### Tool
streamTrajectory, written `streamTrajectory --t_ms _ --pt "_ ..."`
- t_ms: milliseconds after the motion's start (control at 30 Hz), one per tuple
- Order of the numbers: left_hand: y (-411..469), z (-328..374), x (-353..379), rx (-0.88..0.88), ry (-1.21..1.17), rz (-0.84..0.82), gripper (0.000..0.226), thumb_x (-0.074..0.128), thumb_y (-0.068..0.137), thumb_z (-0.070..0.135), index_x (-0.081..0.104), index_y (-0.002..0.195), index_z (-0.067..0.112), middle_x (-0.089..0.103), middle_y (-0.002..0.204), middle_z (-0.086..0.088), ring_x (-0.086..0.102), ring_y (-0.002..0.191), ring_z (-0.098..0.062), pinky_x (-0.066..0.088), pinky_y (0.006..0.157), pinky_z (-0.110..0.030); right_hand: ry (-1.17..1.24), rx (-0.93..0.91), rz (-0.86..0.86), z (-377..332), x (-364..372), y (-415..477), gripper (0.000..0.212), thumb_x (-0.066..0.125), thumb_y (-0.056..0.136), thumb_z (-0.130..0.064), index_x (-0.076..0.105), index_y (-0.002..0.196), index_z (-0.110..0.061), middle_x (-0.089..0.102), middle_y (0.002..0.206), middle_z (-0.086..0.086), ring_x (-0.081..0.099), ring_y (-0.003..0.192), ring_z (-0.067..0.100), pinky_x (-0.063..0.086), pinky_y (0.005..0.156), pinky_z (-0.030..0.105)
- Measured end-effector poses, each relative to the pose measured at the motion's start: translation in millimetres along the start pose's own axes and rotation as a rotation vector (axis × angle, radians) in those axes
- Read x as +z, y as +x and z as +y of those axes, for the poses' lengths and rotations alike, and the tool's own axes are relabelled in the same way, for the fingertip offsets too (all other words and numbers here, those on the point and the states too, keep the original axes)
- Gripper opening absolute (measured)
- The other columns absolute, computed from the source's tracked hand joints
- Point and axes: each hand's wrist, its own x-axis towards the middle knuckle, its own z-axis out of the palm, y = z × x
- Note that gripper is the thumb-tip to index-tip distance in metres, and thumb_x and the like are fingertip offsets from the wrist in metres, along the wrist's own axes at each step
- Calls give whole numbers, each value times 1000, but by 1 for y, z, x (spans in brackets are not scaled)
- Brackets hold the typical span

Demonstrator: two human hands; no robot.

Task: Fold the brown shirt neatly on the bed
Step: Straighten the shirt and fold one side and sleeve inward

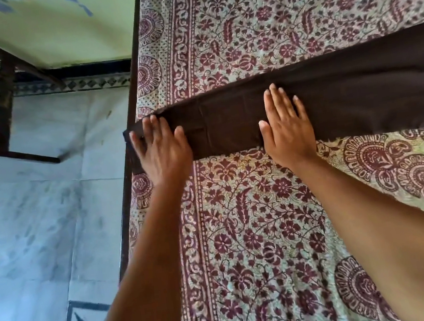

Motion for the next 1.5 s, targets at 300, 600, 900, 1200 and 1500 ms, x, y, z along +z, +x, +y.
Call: streamTrajectory --t_ms 300,600,900,1200,1500 --pt "6 30 24 224 -41 -1 57 17 98 45 5 150 24 2 158 2 0 146 -15 -5 117 -42 25 -12 18 1 1 1 61 19 94 -35 19 147 -5 18 154 11 16 143 22 12 116 41" --pt "13 -56 12 140 -52 15 50 22 100 40 7 148 37 4 159 -2 1 146 -17 -12 113 -49 -26 -8 -14 -1 1 0 66 7 91 -40 12 147 -6 12 156 10 11 144 21 6 117 38" --pt "-75 -7 -28 230 -235 52 54 45 94 31 29 144 23 26 154 1 20 143 -15 3 118 -43 195 113 -131 6 -50 -39 63 32 98 -41 11 148 -9 18 155 10 18 142 23 11 116 45" --pt "-215 64 -100 368 -499 -93 63 56 89 36 28 144 22 29 152 -1 29 139 -21 24 114 -48 453 155 291 23 -166 -224 55 45 89 -36 43 135 -6 52 134 9 50 122 22 41 103 37" --pt "-365 149 -179 455 -530 -68 70 47 85 51 24 146 24 34 149 3 33 136 -20 25 110 -42 466 176 406 105 -249 -361 52 49 87 -36 50 130 -8 57 128 7 53 117 21 40 99 36"
